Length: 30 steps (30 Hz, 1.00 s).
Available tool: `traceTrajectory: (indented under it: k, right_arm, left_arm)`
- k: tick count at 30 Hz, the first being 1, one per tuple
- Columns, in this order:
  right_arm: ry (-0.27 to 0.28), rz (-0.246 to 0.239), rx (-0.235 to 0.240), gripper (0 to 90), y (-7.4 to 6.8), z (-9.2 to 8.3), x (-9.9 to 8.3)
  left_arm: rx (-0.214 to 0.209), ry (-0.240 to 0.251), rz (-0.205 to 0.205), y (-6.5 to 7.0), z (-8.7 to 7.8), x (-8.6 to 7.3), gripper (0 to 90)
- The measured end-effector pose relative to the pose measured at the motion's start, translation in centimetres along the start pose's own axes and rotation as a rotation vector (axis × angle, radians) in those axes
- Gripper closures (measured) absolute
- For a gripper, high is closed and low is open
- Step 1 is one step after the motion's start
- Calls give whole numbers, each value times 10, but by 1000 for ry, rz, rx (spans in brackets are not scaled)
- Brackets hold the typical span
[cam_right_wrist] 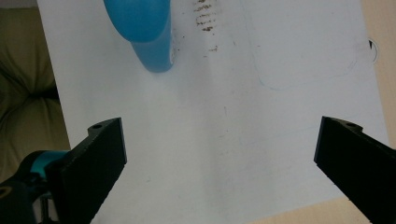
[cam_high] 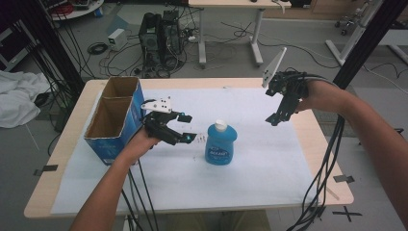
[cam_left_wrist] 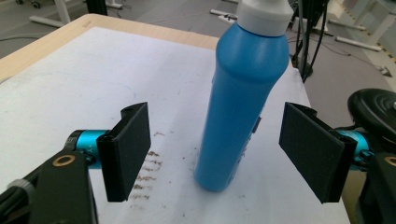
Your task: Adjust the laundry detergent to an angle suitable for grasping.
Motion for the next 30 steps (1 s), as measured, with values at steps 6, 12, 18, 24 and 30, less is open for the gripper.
traceTrajectory:
  k: [6, 12, 18, 24, 30]
  right_arm:
    - [10, -14, 2, 13, 1, 0, -1]
    - [5, -8, 1, 13, 0, 1, -2]
    - [7, -7, 3, 13, 1, 1, -1]
    - [9, -9, 4, 13, 2, 2, -2]
    - [7, -11, 6, 12, 3, 3, -2]
  left_arm:
    - [64, -38, -30, -4, -6, 4, 109]
    - [137, -123, -14, -8, -12, 12, 110]
    - [176, -206, 9, -12, -16, 27, 110]
    - [179, -311, 29, -19, -22, 44, 109]
    - [179, -426, -3, -25, -21, 53, 109]
Point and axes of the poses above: each handheld gripper's, and its own axes: z roughly forward along the jaws, x roughly out of its top, y roughly to its right, the point moved 2 cm from there along z, roughly forward along the jaws, and after that the axes turned 3 degrees about z, right-handed, at the moved point
